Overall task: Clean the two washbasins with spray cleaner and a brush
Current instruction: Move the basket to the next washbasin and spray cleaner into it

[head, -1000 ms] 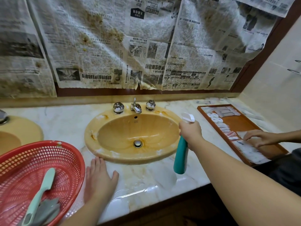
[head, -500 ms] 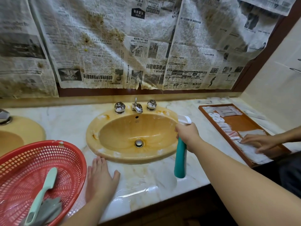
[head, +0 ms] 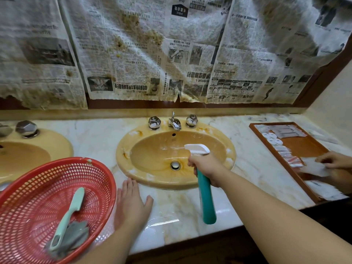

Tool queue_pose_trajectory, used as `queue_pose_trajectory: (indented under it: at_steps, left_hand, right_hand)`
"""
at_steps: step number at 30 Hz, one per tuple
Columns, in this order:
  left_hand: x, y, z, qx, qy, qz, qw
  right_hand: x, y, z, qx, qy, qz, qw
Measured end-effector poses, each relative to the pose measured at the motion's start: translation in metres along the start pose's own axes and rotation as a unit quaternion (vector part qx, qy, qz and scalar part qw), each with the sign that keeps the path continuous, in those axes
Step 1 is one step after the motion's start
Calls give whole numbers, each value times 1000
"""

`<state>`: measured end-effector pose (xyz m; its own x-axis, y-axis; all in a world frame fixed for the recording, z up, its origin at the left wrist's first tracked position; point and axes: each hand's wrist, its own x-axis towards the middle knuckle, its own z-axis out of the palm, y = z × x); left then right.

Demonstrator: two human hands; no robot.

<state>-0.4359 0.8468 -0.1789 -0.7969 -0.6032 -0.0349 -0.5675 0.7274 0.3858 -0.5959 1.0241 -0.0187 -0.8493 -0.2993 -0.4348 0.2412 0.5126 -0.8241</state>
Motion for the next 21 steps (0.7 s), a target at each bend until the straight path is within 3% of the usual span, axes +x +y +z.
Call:
queue_pose_trajectory:
  at_steps: [9, 16, 21]
  left_hand:
    - [0, 1, 0, -2, -1, -4, 1000]
    - [-2, 2, -2, 1, 3, -5, 1000]
    - [0, -1, 2, 9, 8, 0, 1000]
  right_hand:
    - [16, 11, -16, -99, -37, 51, 993]
    - [21, 32, -64, -107, 21, 99, 989]
    - [29, 44, -89, -75, 106, 109, 985]
